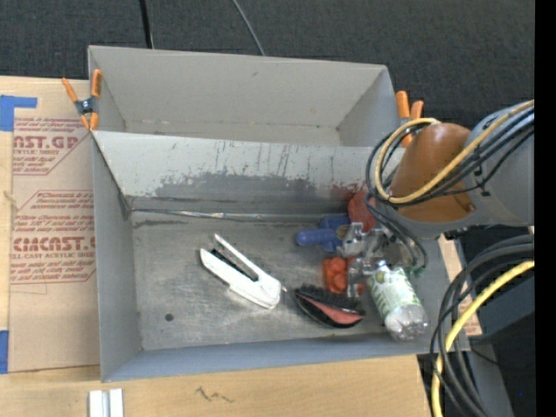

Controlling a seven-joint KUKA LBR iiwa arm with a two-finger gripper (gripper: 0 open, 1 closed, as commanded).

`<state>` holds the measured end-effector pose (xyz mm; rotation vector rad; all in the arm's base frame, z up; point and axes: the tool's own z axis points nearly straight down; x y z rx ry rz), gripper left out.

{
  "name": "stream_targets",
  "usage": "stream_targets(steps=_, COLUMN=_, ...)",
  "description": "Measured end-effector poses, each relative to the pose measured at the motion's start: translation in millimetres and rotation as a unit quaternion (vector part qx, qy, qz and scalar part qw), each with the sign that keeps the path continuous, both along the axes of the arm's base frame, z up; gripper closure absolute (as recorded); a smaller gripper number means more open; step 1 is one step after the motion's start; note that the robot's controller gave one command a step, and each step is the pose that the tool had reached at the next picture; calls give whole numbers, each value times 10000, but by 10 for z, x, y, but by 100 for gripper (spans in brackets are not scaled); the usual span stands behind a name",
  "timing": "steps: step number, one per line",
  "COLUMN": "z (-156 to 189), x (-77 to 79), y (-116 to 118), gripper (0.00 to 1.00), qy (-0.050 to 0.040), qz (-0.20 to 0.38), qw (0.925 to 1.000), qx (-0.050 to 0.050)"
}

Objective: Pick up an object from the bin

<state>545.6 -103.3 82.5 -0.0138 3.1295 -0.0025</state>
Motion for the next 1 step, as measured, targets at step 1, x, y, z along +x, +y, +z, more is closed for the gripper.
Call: stream_targets(steps=1, z=1279, x=157, y=762, gripper=100, qy=34, qz=266, qw=9996, qx=9)
